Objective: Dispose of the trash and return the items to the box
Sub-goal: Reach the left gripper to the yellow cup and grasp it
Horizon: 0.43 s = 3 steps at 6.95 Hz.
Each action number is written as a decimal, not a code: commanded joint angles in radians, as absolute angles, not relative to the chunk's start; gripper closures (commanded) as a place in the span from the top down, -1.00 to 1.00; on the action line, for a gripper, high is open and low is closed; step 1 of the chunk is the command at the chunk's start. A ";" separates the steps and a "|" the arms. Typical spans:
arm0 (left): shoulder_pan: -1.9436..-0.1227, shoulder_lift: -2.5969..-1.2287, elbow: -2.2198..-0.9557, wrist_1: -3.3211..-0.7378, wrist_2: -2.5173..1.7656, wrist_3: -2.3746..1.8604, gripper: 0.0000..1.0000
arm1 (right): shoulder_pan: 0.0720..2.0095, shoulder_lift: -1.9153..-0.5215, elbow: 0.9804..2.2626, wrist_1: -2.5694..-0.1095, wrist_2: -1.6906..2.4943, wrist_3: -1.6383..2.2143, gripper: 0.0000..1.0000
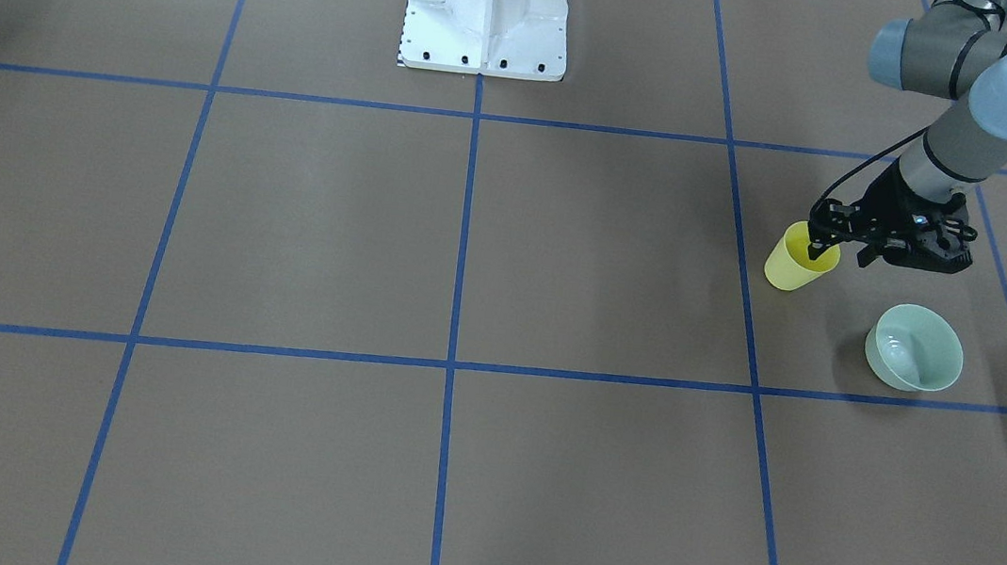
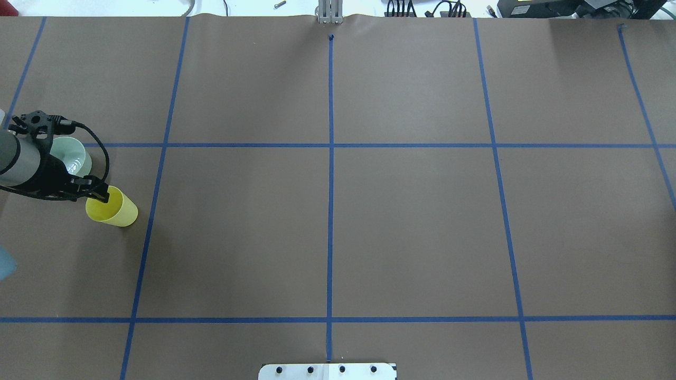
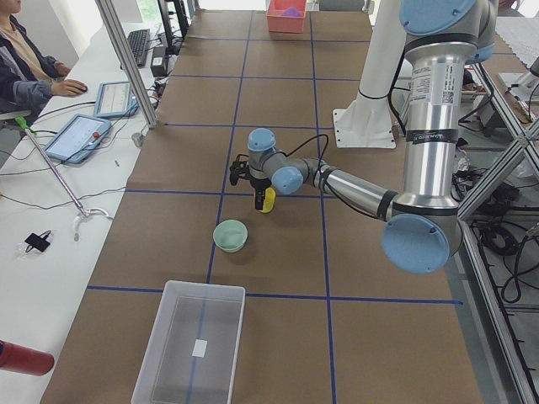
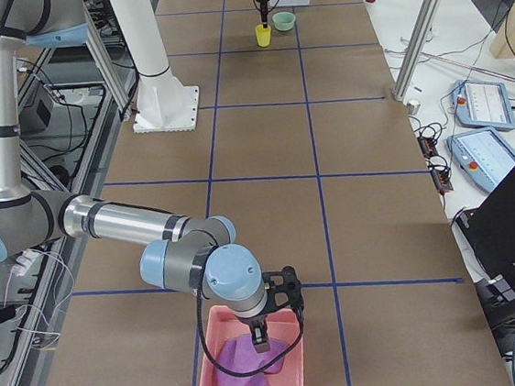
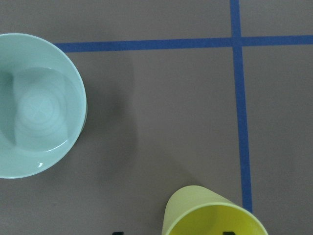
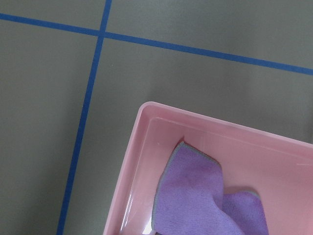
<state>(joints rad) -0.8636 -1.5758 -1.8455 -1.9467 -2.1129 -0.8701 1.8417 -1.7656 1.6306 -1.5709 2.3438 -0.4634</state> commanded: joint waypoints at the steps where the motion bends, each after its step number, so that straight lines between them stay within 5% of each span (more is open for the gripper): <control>1: -0.859 -1.577 -1.838 -1.951 -2.105 -0.876 -0.61 | 1.841 -1.766 1.631 -1.571 2.344 -0.462 1.00; 2: -0.859 -1.577 -1.845 -1.951 -2.109 -0.879 -1.00 | 1.841 -1.766 1.641 -1.571 2.348 -0.459 1.00; 3: -0.861 -1.574 -1.853 -1.951 -2.114 -0.879 -1.00 | 1.841 -1.767 1.657 -1.572 2.353 -0.453 1.00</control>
<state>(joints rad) -0.8596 -1.5760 -1.8451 -1.9511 -2.1091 -0.8774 1.8409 -1.7658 1.6415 -1.5711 2.3481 -0.4584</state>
